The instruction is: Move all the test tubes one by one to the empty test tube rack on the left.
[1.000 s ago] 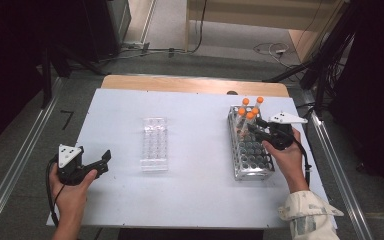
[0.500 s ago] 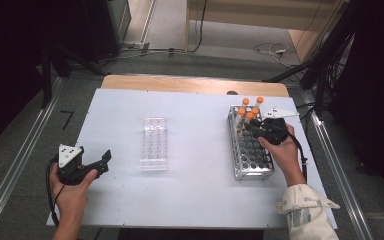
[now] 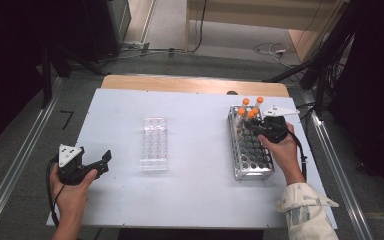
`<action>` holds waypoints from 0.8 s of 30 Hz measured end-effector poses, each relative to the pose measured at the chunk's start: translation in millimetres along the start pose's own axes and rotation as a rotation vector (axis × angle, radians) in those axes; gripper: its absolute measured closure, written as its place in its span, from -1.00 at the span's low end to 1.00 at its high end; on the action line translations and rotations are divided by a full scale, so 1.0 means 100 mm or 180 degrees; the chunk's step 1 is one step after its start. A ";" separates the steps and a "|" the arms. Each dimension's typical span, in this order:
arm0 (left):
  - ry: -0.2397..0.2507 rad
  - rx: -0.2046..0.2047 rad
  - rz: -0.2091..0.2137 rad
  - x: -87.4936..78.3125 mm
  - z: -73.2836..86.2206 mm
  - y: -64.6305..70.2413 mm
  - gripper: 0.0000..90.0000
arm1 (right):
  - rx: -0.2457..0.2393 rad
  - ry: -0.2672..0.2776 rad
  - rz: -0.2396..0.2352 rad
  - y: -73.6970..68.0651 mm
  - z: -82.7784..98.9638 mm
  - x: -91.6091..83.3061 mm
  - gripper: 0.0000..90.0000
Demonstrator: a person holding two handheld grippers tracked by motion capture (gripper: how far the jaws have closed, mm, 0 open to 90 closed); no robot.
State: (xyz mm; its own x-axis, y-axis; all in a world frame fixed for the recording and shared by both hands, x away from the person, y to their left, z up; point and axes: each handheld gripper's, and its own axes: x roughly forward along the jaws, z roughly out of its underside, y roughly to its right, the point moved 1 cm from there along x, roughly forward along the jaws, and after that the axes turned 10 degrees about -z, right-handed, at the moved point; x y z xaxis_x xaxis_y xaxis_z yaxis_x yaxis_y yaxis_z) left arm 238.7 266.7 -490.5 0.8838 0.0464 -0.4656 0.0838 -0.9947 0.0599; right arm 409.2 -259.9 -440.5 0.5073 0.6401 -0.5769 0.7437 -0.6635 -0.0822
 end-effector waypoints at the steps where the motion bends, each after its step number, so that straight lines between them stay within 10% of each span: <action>1: -0.0021 -0.0042 0.0036 0.01 0.00 -0.01 -0.80 | 0.0030 0.0023 -0.0012 0.00 -0.01 -0.01 0.59; 24: 0.0020 0.0021 0.0236 -0.08 -0.12 0.18 -0.79 | -0.0013 0.0433 0.0016 -0.05 -0.25 -0.44 0.60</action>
State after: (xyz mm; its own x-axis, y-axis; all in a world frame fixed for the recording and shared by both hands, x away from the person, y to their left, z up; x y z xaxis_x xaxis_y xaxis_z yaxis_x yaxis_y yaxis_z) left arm 238.9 249.7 -475.6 0.8902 -0.0268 -0.4547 0.0150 -0.9960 0.0880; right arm 393.8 -274.9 -394.2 0.5653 0.6836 -0.4618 0.7426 -0.6654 -0.0760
